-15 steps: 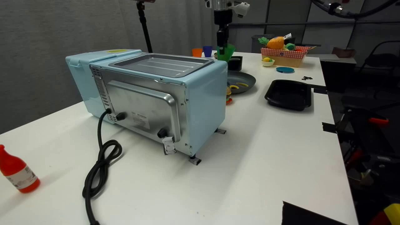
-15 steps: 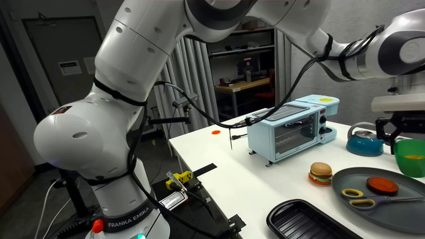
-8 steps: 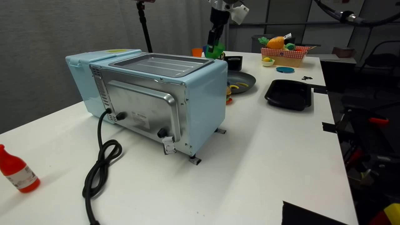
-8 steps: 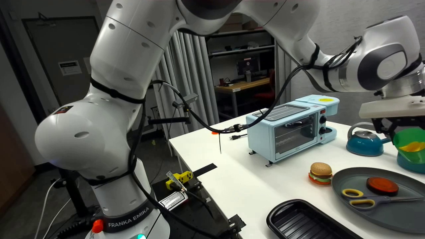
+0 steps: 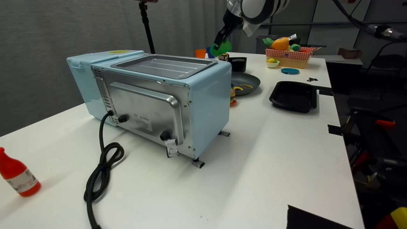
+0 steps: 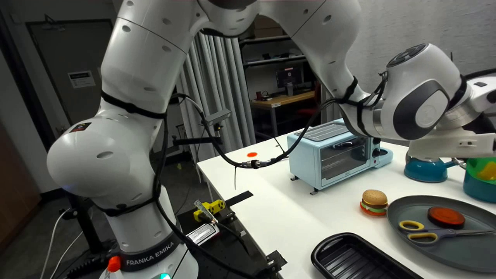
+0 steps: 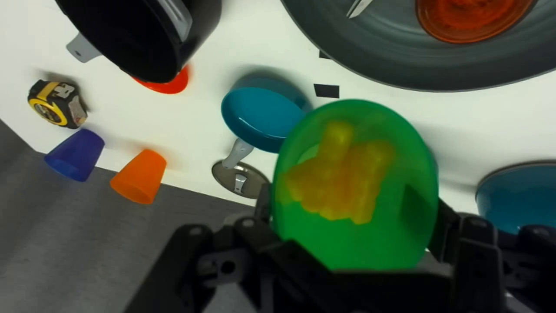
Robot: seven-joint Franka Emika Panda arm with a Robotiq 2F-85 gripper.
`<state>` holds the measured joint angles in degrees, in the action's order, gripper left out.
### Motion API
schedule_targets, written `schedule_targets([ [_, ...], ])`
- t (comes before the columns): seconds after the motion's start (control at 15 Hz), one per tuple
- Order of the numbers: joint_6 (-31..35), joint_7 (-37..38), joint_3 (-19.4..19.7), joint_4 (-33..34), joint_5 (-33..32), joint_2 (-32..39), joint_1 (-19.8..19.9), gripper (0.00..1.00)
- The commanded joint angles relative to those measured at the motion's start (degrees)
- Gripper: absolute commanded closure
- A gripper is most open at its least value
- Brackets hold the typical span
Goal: Pick up the green cup and pour the contents onto the plate
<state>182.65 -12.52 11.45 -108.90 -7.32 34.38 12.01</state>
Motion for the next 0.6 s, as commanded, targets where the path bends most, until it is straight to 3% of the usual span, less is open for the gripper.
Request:
schedule_targets([
  [0.0, 10.95, 2.76, 8.16, -7.51, 0.81, -1.87, -6.96, 0.48],
  [0.27, 22.69, 1.51, 13.83, -12.22, 5.04, -0.78, -12.90, 0.48],
  [0.53, 33.06, 0.57, 15.34, -15.88, 8.44, 0.23, -15.70, 0.48],
])
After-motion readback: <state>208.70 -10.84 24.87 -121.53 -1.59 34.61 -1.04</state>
